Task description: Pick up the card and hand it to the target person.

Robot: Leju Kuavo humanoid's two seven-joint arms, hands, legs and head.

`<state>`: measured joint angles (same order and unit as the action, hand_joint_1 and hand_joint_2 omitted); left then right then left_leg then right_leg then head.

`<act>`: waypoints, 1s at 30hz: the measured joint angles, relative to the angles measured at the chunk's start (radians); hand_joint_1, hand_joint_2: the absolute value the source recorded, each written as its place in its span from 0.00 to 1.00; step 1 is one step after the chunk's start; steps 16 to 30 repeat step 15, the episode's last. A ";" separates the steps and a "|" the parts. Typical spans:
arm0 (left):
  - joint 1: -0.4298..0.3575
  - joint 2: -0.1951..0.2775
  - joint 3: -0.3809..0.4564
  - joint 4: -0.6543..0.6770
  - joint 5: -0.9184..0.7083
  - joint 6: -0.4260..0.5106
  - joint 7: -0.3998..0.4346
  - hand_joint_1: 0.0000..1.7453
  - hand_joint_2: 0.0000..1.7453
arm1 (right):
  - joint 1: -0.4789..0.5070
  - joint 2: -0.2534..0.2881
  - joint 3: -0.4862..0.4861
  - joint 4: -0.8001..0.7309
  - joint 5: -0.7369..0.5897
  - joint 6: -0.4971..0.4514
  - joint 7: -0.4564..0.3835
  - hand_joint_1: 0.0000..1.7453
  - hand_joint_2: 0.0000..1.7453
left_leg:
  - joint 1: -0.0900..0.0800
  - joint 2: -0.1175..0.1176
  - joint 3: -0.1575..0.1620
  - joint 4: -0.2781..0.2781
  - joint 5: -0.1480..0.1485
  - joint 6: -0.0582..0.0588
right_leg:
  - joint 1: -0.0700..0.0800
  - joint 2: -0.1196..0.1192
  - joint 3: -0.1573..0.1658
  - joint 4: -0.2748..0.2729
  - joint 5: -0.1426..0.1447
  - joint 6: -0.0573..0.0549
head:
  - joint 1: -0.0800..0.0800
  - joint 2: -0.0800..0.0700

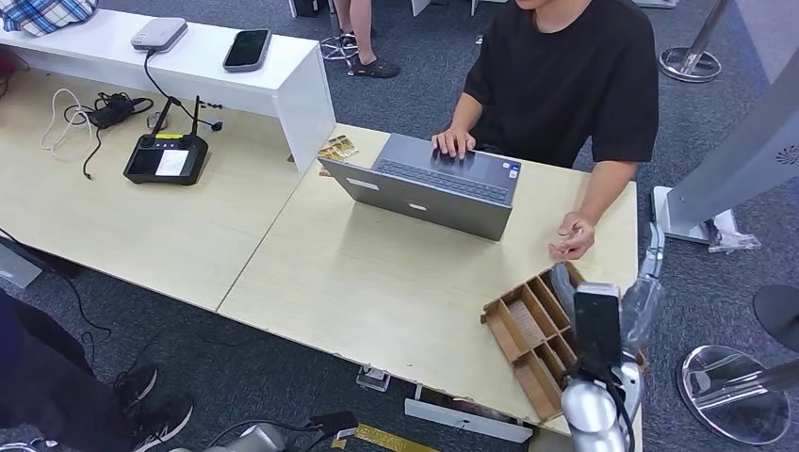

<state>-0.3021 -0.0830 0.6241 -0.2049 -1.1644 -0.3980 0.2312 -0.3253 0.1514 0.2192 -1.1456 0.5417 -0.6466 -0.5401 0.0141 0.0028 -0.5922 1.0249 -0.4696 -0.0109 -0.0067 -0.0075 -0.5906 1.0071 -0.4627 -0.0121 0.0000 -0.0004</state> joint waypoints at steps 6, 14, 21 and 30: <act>0.002 0.004 0.000 0.000 -0.007 -0.005 0.000 0.00 0.00 | 0.226 0.002 -0.014 -0.227 -0.092 0.084 -0.036 0.00 1.00 | 0.000 0.000 0.000 0.000 -0.001 0.001 | 0.000 0.000 0.000 0.000 -0.001 0.001 | 0.000 0.000; 0.000 0.004 0.000 0.000 -0.016 -0.019 -0.001 0.00 0.00 | 0.330 0.015 -0.005 -0.291 -0.070 0.155 -0.034 0.00 1.00 | 0.000 0.001 0.000 0.000 -0.001 0.001 | 0.000 0.001 0.000 0.000 -0.001 0.001 | 0.000 0.000; 0.000 0.004 0.000 0.000 -0.017 -0.020 -0.001 0.00 0.00 | 0.333 0.016 -0.004 -0.291 -0.067 0.157 -0.034 0.00 1.00 | 0.000 0.001 0.000 0.000 -0.001 0.001 | 0.000 0.001 0.000 0.000 -0.001 0.001 | 0.000 0.000; 0.000 0.004 0.000 0.000 -0.017 -0.020 -0.001 0.00 0.00 | 0.333 0.016 -0.004 -0.291 -0.067 0.157 -0.034 0.00 1.00 | 0.000 0.001 0.000 0.000 -0.001 0.001 | 0.000 0.001 0.000 0.000 -0.001 0.001 | 0.000 0.000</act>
